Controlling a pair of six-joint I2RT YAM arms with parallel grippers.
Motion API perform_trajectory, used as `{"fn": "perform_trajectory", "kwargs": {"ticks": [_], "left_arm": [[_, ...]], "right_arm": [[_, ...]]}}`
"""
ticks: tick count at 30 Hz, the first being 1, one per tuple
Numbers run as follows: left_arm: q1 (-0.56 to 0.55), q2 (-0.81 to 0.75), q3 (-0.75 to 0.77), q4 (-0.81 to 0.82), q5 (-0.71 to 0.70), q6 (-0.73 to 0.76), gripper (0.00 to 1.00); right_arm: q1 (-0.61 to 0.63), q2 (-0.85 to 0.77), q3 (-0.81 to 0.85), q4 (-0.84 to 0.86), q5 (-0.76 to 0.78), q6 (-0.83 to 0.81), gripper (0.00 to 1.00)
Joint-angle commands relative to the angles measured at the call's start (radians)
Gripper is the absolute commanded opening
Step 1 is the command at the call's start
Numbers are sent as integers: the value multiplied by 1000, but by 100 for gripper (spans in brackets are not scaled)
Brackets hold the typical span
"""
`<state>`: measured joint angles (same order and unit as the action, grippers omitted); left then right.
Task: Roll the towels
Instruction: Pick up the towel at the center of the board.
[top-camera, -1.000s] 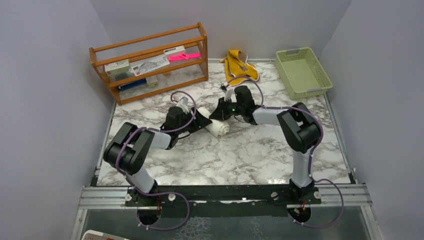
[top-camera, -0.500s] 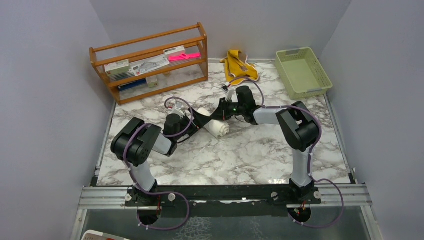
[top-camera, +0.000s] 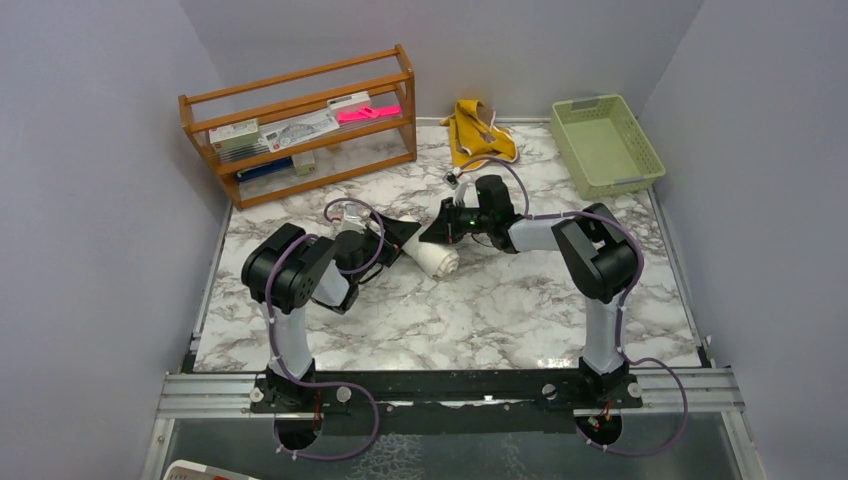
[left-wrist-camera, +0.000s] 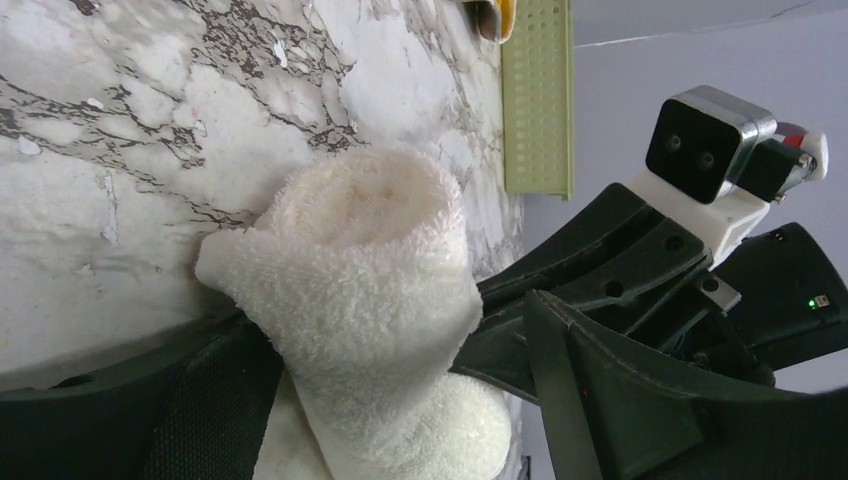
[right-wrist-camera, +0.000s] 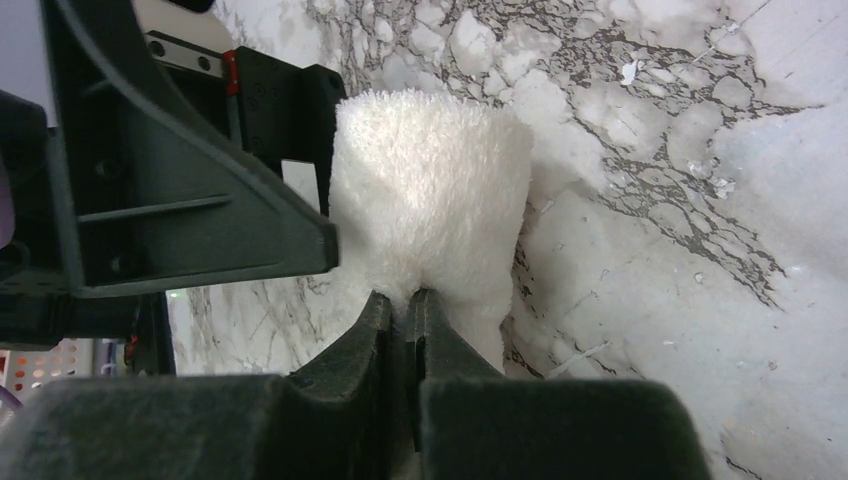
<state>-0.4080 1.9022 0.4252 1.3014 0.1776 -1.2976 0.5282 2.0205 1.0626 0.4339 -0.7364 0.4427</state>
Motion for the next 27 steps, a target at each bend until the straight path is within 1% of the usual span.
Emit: {"fn": "perform_trajectory", "kwargs": {"ticks": [1, 8, 15, 16, 17, 18, 20, 21, 22, 25, 27], "left_arm": [[-7, 68, 19, -6, -46, -17, 84], [-36, 86, 95, -151, -30, 59, 73], [-45, 95, 116, -173, -36, 84, 49], [-45, 92, 121, -185, -38, 92, 45], [-45, 87, 125, -198, -42, 104, 42], [-45, 79, 129, -216, -46, 117, 40], [-45, 57, 144, -268, -50, 160, 40], [-45, 43, 155, -296, -50, 188, 40], [-44, 30, 169, -329, -47, 227, 40], [-42, -13, 214, -424, -34, 349, 41], [-33, -36, 247, -462, 23, 424, 41]], "right_arm": [[5, -6, -23, 44, -83, 5, 1], [6, -11, -12, 55, -125, -3, 1], [5, -25, -10, 36, -157, -39, 2], [6, -17, 3, 15, -177, -51, 19], [6, -10, 25, -34, -194, -76, 39], [6, -6, 42, -89, -199, -108, 50], [3, -31, 27, -119, -186, -149, 65], [-1, -55, 6, -112, -173, -165, 84], [-8, -83, -18, -101, -162, -176, 90], [-48, -175, -83, -33, -150, -176, 91], [-80, -233, -150, 54, -135, -153, 92]]}}
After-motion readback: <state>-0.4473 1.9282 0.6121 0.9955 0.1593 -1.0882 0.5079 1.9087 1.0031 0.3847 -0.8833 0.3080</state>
